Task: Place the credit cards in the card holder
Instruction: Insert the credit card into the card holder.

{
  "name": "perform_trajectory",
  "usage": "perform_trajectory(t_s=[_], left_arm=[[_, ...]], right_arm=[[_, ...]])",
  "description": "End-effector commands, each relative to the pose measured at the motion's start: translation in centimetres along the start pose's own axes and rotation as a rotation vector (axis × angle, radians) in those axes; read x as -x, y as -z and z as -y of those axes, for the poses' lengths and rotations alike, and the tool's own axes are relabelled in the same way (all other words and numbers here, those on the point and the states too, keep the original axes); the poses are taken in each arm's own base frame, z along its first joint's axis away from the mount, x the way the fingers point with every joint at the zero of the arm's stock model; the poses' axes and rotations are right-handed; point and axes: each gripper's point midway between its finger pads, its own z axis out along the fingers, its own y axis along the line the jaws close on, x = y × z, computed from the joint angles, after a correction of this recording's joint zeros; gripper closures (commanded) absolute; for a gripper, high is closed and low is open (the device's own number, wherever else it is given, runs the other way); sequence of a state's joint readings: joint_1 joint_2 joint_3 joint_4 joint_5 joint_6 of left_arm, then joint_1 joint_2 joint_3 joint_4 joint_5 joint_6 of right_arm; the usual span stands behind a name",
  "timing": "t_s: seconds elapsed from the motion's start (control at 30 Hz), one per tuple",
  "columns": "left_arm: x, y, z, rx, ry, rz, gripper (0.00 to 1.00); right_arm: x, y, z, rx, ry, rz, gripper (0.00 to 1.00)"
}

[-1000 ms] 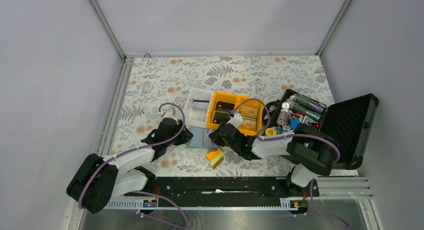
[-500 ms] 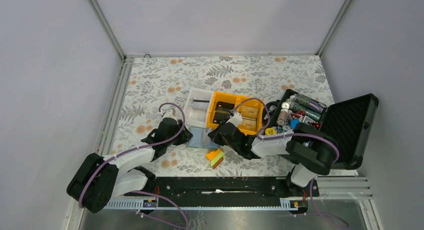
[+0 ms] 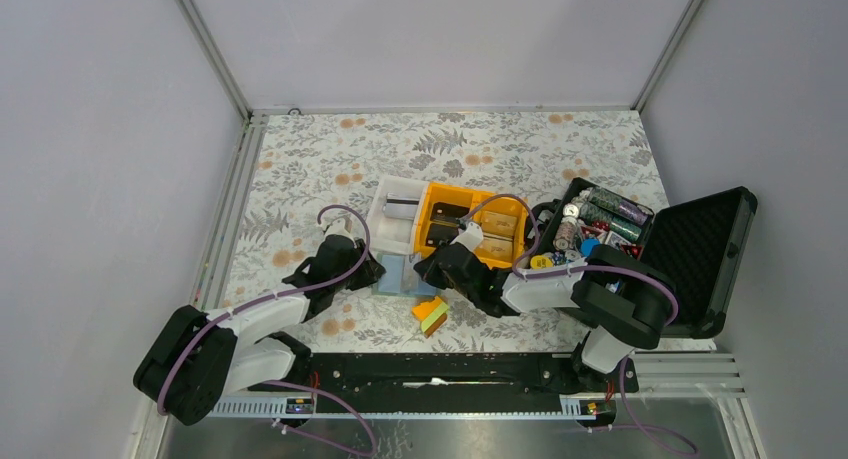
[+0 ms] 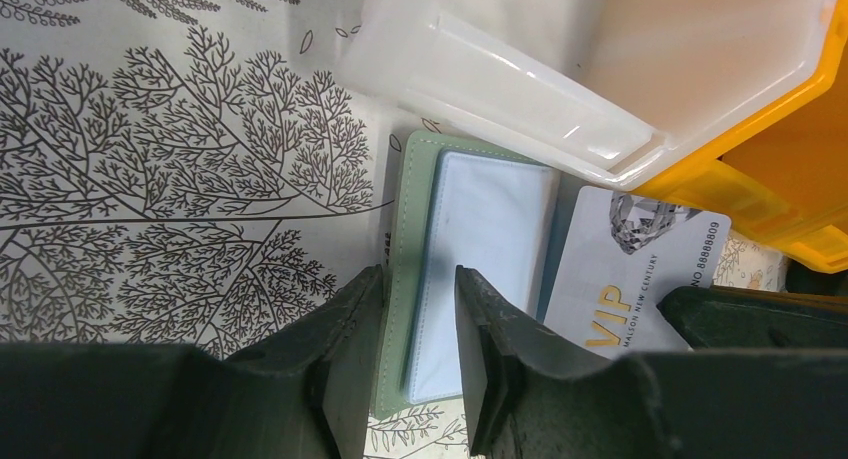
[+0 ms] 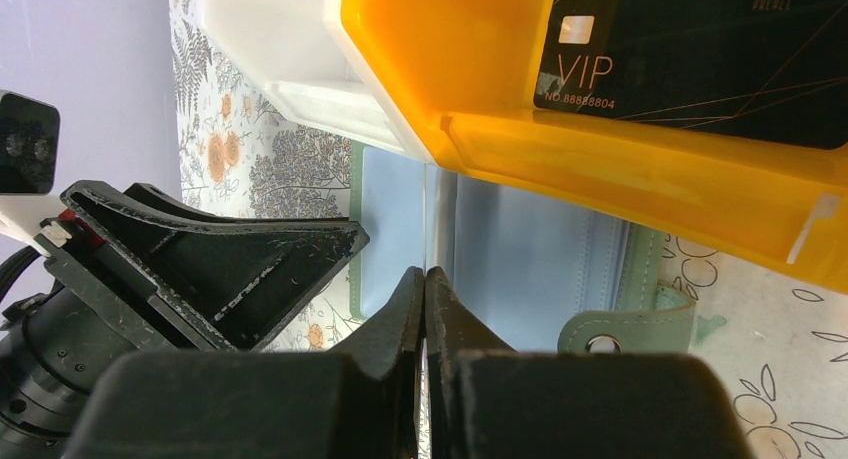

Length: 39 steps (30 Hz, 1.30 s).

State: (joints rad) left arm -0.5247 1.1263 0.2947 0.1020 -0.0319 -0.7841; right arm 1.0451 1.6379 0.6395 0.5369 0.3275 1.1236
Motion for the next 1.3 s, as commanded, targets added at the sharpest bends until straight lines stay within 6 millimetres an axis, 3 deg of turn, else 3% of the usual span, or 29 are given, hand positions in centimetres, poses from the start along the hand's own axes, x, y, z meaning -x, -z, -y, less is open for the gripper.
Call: perform_trajectory(t_s=[0.0,0.87,1.27], left_arm=[[-1.4,0.2,-2.2,0.086,-0.012,-0.042,0.65],[-1.4,0.3,-2.0,0.082,-0.011,-0.046,0.71],[-1.3,0.4,-1.7,0.066,-0.01,-0.047,0.72]], right_arm=[[1.2,-0.2,-1.7,0.032,-0.039,0.034,1.0],[-1.9,-2.7,2.2,-0.081,-0.038,-0.038,1.0],[-3.7,-3.6,2.2,-0.094,0.004,-0.08,1.0]])
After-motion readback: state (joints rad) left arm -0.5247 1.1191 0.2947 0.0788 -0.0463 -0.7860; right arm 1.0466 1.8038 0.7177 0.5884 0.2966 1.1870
